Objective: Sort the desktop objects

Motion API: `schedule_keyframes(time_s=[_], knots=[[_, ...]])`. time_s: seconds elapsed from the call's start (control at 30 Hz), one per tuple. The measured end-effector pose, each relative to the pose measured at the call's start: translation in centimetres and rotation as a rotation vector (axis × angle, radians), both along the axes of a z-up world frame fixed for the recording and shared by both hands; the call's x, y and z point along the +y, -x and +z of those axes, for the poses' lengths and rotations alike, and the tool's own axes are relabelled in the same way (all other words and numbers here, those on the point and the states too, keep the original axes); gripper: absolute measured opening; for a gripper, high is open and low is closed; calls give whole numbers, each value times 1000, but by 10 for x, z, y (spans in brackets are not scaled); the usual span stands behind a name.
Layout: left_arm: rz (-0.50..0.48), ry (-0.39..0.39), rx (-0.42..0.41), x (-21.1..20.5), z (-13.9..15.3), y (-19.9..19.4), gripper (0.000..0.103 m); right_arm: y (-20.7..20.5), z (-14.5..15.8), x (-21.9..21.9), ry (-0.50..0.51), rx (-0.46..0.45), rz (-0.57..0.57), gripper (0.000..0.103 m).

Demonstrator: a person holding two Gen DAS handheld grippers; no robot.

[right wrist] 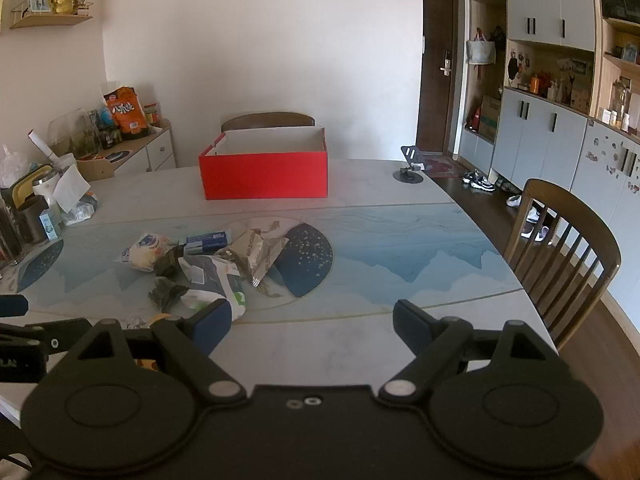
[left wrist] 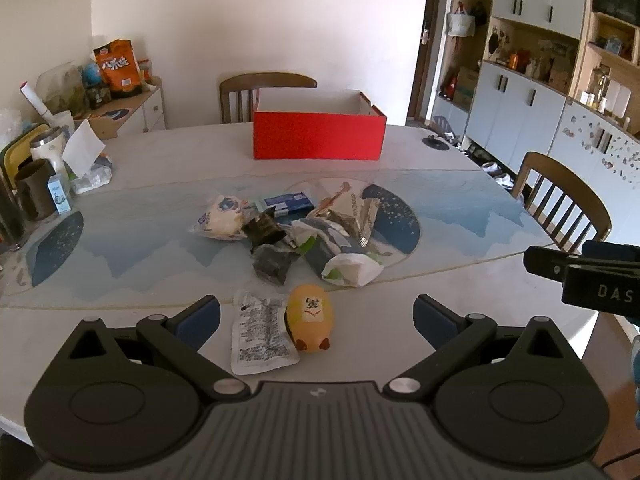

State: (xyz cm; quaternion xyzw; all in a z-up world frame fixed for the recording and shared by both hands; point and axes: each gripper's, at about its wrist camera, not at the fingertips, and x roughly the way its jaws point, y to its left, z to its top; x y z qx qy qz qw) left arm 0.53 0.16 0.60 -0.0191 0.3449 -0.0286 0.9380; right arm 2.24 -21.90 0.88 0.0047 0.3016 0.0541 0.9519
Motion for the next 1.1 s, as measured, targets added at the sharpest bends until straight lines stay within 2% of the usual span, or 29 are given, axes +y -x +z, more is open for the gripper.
schedule_keyframes(time_s=[0.67, 1.0, 1.1], knots=[[-29, -9, 2, -5, 0, -2, 103, -1, 1, 3, -4, -22, 11, 88], [-16, 26, 10, -7, 0, -3, 103, -3, 2, -1, -33, -20, 29, 88], [16, 4, 4, -9, 1, -3, 103, -3, 2, -2, -33, -25, 39, 88]])
